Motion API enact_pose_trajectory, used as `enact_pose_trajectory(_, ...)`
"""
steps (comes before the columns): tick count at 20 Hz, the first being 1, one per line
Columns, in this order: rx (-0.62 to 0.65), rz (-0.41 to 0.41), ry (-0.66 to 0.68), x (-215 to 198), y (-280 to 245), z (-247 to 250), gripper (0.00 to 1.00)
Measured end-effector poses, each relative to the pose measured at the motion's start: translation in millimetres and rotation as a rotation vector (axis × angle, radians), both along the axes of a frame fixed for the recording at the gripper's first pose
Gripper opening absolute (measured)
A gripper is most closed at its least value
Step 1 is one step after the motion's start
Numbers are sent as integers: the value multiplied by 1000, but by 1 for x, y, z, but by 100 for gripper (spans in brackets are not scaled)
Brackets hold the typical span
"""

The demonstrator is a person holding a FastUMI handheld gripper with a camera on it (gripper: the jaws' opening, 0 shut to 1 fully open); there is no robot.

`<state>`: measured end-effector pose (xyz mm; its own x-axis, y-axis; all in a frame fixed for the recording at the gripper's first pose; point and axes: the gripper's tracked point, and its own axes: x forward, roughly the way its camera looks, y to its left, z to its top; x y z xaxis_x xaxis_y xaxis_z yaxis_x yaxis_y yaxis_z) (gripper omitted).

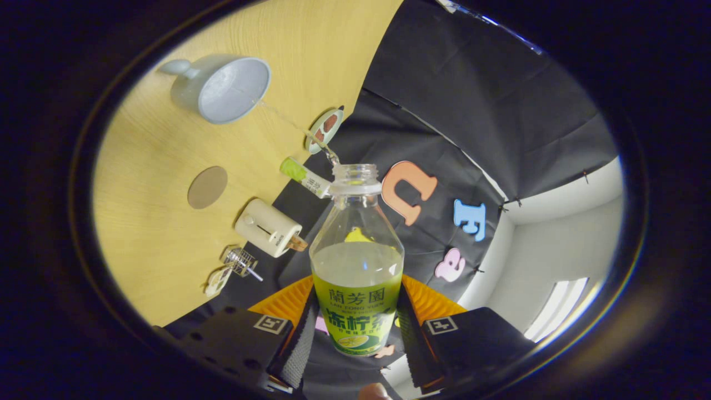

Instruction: Take the bottle from table, then pour the juice into the cup, finally place the bottle on the coaster

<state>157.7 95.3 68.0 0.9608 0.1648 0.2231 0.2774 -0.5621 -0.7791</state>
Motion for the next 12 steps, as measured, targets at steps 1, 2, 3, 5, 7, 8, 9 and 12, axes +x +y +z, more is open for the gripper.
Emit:
enact_pose_trajectory(1,-3,3,-3,0,1,1,75)
enact_pose_trajectory(2,-7,5,-5,0,2,2,75)
enact_pose_trajectory(3,-12,7,-7,-1,2,2,75)
enact_pose_trajectory(5,-26,8,-11,2,4,1,75)
enact_pose_trajectory(7,-26,11,-12,4,5,0,75)
enact_pose_trajectory(8,-27,14,-12,5,6,0,75)
enact_pose_trajectory(9,-27,18,-15,5,6,0,75)
enact_pose_trajectory(12,-20,29,-14,4,9,-2,75)
